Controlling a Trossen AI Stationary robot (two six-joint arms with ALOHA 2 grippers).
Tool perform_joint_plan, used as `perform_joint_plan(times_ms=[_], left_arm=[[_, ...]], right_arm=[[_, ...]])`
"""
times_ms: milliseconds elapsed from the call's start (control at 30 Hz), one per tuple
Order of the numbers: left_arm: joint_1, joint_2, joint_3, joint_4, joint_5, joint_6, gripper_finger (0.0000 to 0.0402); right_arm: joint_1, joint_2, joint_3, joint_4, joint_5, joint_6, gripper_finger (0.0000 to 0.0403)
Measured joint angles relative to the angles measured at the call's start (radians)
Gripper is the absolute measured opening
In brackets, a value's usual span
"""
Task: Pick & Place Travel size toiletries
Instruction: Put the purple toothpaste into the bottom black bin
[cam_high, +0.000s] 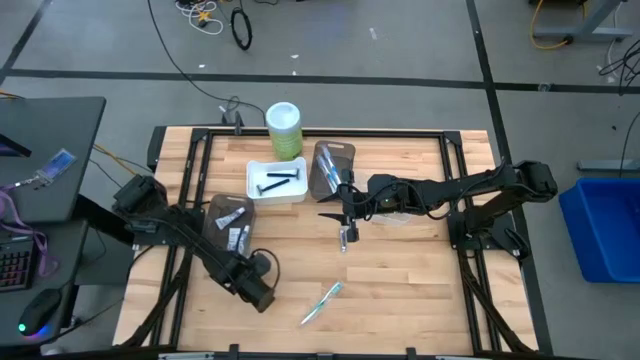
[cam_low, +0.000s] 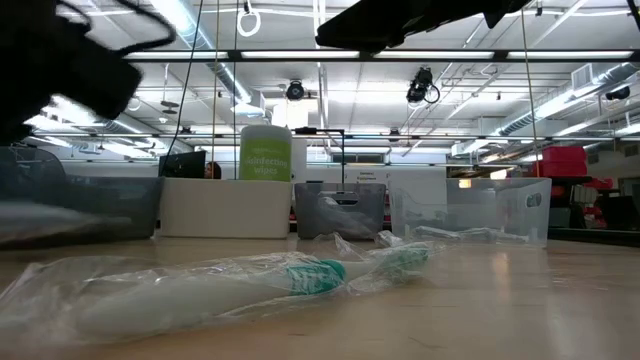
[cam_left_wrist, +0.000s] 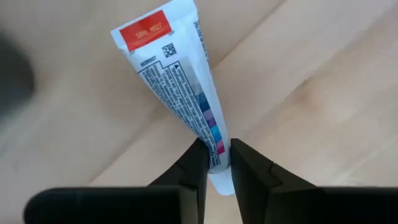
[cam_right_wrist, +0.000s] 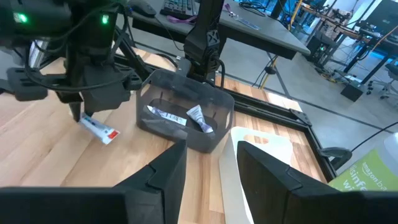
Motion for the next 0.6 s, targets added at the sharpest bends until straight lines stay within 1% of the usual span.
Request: perform_joint_plan(times_ms=[67, 133, 267, 333, 400, 467, 533, 567, 600], left_arm=[[0.018, -0.008, 0.038, -0.035, -0.039, 0.063, 0.0061], [0.04, -0.012, 0.093, -0.121, -0.071, 0.13, 0.0061], [0.078, -0.04, 0.223, -0.362, -0.171, 0.217, 0.0062], [0.095, -0.063, 0.284, -0.468, -0.218, 0.237, 0.0062], [0.114, -0.083, 0.33, -0.613, -0.246, 0.232, 0.0062], [0.127, -0.107, 0.347, -0.741, -0.252, 0.204, 0.0062], [0.148, -0.127, 0.336, -0.851, -0.252, 0.168, 0.0062], [0.158, -0.137, 0.32, -0.883, -0.25, 0.149, 0.0062], [0.168, -0.15, 0.295, -0.883, -0.248, 0.136, 0.0062]], right_arm=[[0.0, 0.0, 0.0, 0.0, 0.0, 0.0, 0.015], [0.0, 0.0, 0.0, 0.0, 0.001, 0.0, 0.015], [0.0, 0.0, 0.0, -0.001, 0.001, 0.0, 0.0151], [0.0, 0.0, 0.0, -0.002, 0.001, 0.008, 0.015], [0.0, 0.0, 0.0, -0.002, 0.001, 0.008, 0.015], [0.0, 0.0, 0.0, -0.003, 0.001, 0.008, 0.015], [0.0, 0.0, 0.0, -0.002, 0.001, 0.008, 0.0151], [0.0, 0.0, 0.0, -0.002, 0.001, 0.008, 0.0151], [0.0, 0.0, 0.0, -0.003, 0.001, 0.008, 0.0151]])
